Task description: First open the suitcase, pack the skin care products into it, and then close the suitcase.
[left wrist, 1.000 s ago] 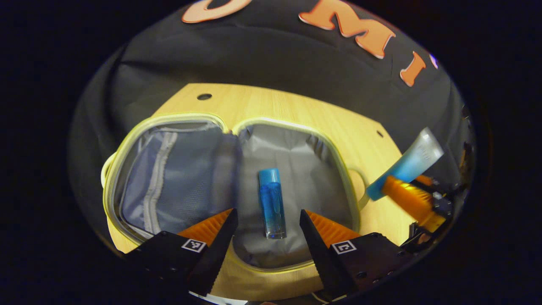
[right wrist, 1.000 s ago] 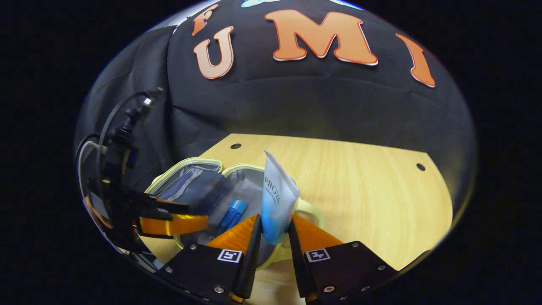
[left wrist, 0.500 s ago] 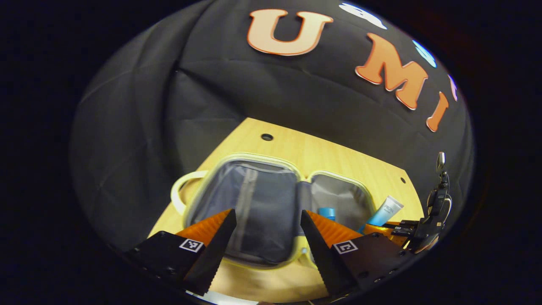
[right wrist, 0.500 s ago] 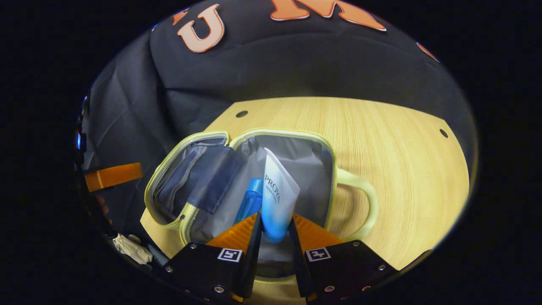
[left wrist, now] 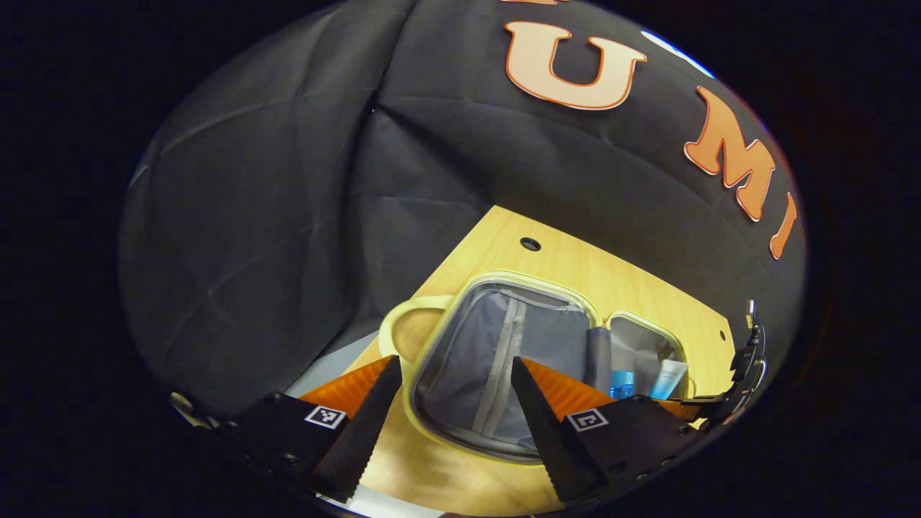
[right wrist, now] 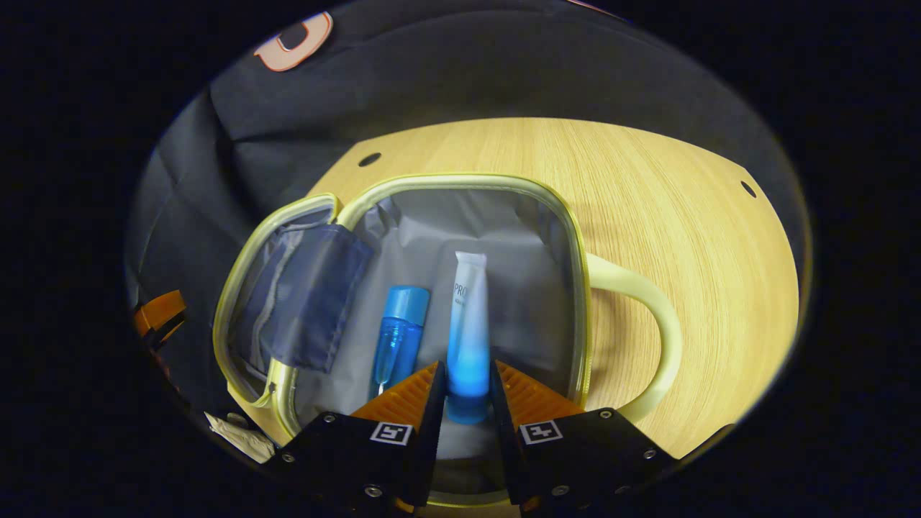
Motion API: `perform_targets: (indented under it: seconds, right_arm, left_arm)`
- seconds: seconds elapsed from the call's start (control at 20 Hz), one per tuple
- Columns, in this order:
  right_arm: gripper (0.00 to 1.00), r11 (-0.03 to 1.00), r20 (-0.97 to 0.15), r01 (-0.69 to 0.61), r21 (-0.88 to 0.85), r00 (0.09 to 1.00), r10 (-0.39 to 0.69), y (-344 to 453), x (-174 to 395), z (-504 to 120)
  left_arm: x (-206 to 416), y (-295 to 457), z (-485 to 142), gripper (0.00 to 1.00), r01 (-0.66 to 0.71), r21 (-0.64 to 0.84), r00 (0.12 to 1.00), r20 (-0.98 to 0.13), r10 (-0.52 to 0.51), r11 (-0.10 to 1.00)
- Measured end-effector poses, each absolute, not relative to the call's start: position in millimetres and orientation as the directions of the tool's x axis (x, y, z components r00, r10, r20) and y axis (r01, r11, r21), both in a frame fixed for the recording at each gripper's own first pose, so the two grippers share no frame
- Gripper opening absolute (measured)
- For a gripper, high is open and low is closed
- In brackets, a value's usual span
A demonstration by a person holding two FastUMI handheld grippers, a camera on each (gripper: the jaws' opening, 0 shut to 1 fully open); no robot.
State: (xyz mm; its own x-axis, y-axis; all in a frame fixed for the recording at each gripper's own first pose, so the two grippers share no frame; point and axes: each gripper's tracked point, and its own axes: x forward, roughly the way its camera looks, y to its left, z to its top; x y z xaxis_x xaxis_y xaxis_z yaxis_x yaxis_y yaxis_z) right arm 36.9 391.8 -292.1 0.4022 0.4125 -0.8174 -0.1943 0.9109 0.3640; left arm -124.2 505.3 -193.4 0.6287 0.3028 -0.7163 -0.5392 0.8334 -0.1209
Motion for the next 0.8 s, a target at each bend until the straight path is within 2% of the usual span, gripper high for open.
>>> perform_targets:
  seconds: [0.25, 0.4, 0.45, 0.5, 0.65, 0.7, 0.75, 0.8]
  right_arm:
    - [0.4, 0.91, -0.805, -0.17, 0.379, 0.425, 0.414, 385.1, 43.0, -280.2]
    - [0.45, 0.907, -0.778, -0.149, 0.394, 0.472, 0.415, 367.3, 49.3, -264.4]
    - [0.51, 0.907, -0.767, -0.146, 0.395, 0.491, 0.413, 360.4, 51.0, -257.6]
    - [0.46, 0.913, -0.756, -0.146, 0.38, 0.52, 0.398, 350.6, 54.0, -250.8]
    - [0.47, 0.926, -0.717, -0.142, 0.349, 0.596, 0.362, 322.3, 59.7, -228.5]
    - [0.53, 0.929, -0.701, -0.137, 0.343, 0.621, 0.351, 313.2, 60.3, -219.5]
    - [0.56, 0.933, -0.685, -0.131, 0.335, 0.646, 0.337, 303.8, 62.8, -210.9]
    - [0.64, 0.937, -0.668, -0.127, 0.325, 0.67, 0.323, 294.9, 64.2, -203.0]
  left_arm:
    - [-118.8, 537.1, -216.4, 0.95, -0.59, -0.15, 0.612, -0.724, 0.319, 0.793]
    - [-121.6, 562.5, -234.2, 0.95, -0.634, -0.175, 0.593, -0.735, 0.329, 0.753]
    - [-119.9, 567.6, -241.9, 0.95, -0.648, -0.186, 0.587, -0.74, 0.329, 0.739]
    - [-117.2, 572.4, -248.3, 0.95, -0.661, -0.213, 0.588, -0.743, 0.32, 0.72]
    - [-109.1, 583.9, -262.8, 0.95, -0.702, -0.345, 0.61, -0.742, 0.278, 0.623]
    - [-103.6, 586.8, -263.6, 0.92, -0.709, -0.405, 0.629, -0.733, 0.258, 0.577]
    - [-102.6, 589.6, -264.5, 0.95, -0.718, -0.457, 0.643, -0.725, 0.248, 0.526]
    - [-102.4, 590.9, -266.6, 0.94, -0.721, -0.494, 0.651, -0.722, 0.234, 0.486]
